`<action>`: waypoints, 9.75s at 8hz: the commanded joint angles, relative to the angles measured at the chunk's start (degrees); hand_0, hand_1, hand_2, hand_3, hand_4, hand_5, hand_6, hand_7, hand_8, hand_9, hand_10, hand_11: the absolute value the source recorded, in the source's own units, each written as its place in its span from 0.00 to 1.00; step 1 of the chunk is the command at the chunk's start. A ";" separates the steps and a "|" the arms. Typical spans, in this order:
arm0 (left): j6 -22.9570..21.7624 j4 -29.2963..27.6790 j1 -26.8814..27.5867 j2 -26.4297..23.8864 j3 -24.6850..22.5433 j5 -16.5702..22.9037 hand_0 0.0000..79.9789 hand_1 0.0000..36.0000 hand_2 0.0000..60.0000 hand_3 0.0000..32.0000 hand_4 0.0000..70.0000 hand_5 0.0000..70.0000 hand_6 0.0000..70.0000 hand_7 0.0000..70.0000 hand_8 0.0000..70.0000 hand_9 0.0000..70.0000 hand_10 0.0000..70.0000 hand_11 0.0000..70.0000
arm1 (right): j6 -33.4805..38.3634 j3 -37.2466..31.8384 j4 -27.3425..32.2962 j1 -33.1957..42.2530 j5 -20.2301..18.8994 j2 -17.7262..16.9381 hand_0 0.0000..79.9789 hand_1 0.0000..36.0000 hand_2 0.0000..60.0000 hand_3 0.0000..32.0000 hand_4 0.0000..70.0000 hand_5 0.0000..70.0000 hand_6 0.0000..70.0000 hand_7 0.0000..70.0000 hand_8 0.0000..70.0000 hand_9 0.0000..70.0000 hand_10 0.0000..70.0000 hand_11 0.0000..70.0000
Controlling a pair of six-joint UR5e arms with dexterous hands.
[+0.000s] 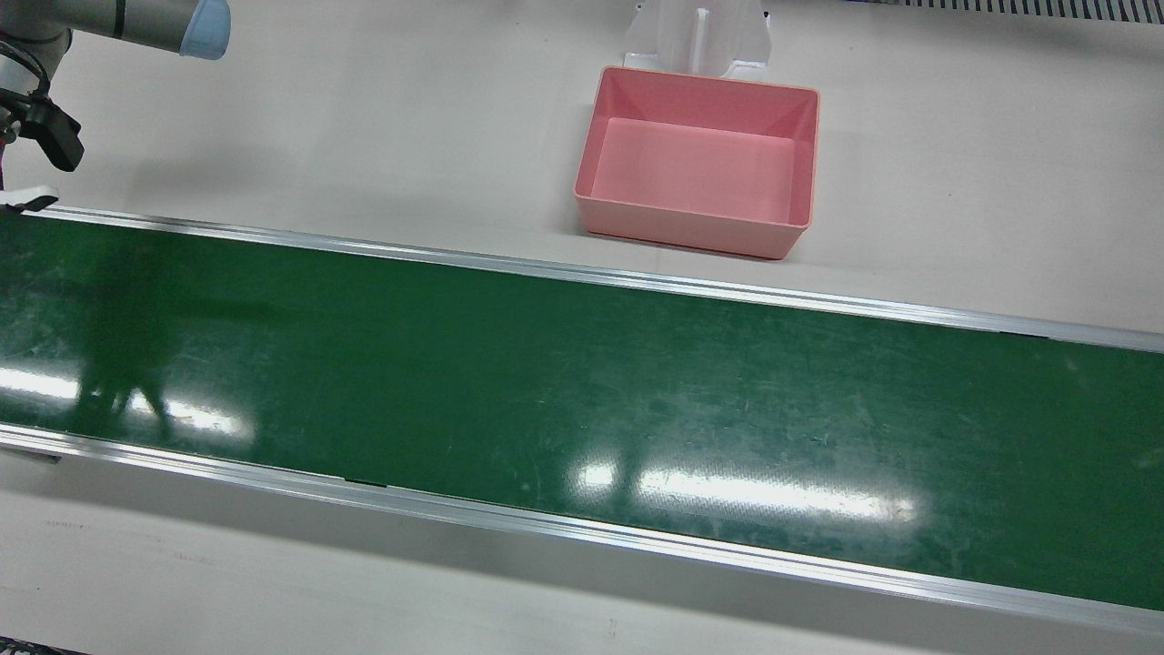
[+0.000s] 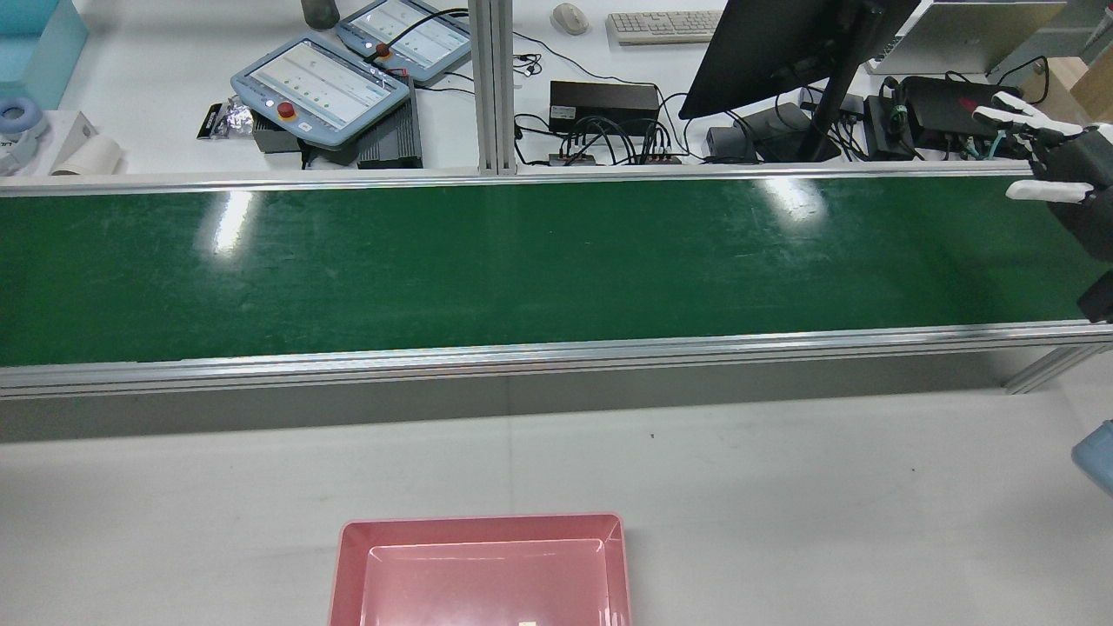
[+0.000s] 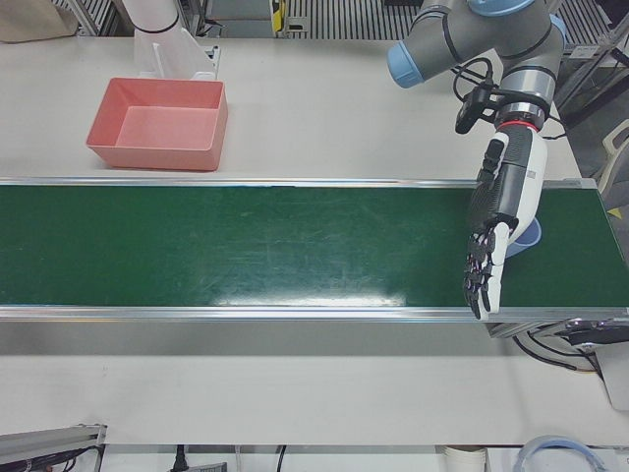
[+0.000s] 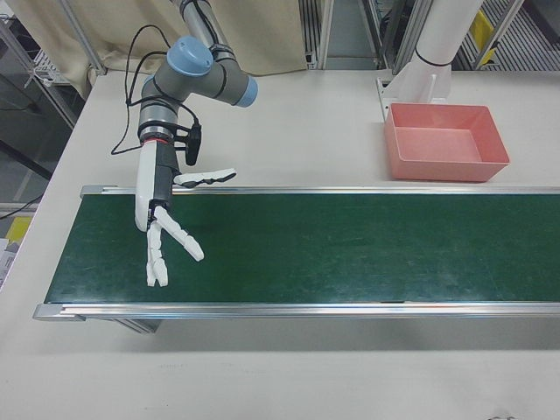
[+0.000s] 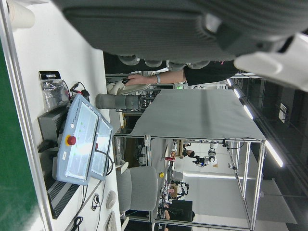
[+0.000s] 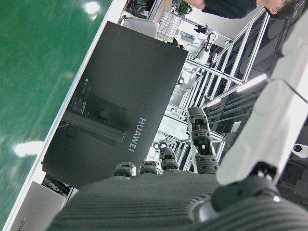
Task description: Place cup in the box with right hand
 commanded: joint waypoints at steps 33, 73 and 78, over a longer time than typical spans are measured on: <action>0.00 0.00 0.00 0.00 0.07 -0.04 0.00 0.00 0.00 0.00 0.00 0.00 0.00 0.00 0.00 0.00 0.00 0.00 | -0.16 -6.02 5.52 4.30 -8.55 1.66 0.65 0.38 0.00 0.00 0.18 0.08 0.06 0.24 0.01 0.07 0.04 0.08; 0.00 -0.09 0.00 0.00 0.16 -0.04 0.00 0.00 0.00 0.00 0.00 0.00 0.00 0.00 0.00 0.00 0.00 0.00 | -14.35 30.05 -7.31 -27.61 9.84 -0.60 0.61 1.00 1.00 0.00 0.23 0.17 0.26 0.96 0.34 0.61 0.25 0.40; 0.00 0.00 0.00 0.00 0.07 0.04 0.00 0.00 0.00 0.00 0.00 0.00 0.00 0.00 0.00 0.00 0.00 0.00 | -2.29 3.61 0.57 -4.87 2.26 -0.09 0.63 0.99 1.00 0.00 0.28 0.20 0.34 1.00 0.53 0.86 0.38 0.58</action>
